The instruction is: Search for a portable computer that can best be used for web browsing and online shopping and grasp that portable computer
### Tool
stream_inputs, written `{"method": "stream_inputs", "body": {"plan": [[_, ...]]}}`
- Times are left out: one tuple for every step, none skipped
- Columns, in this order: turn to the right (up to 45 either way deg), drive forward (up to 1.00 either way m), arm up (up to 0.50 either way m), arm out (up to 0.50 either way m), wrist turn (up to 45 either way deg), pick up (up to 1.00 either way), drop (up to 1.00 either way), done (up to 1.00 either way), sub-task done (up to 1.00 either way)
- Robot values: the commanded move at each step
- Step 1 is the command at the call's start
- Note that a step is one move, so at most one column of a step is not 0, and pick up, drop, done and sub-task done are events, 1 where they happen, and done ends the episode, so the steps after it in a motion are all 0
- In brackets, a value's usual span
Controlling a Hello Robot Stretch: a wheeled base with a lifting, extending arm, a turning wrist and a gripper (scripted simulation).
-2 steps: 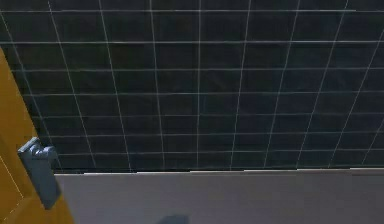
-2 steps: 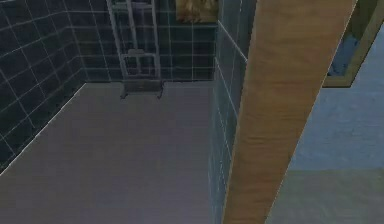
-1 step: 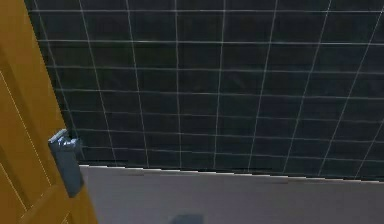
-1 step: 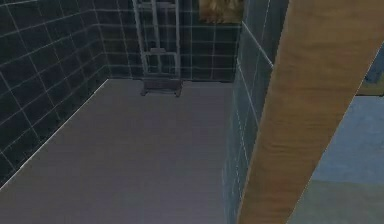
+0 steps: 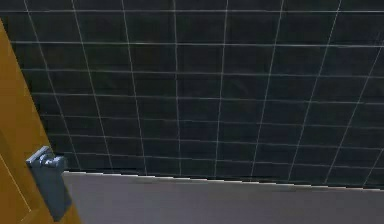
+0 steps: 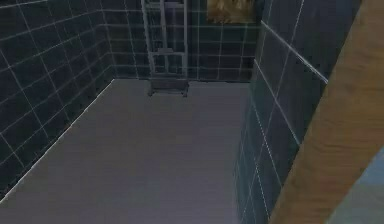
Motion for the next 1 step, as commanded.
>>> {"method": "stream_inputs", "body": {"plan": [[45.0, 0.00, 0.00, 0.00, 0.0, 0.00, 0.00, 0.00, 0.00]]}}
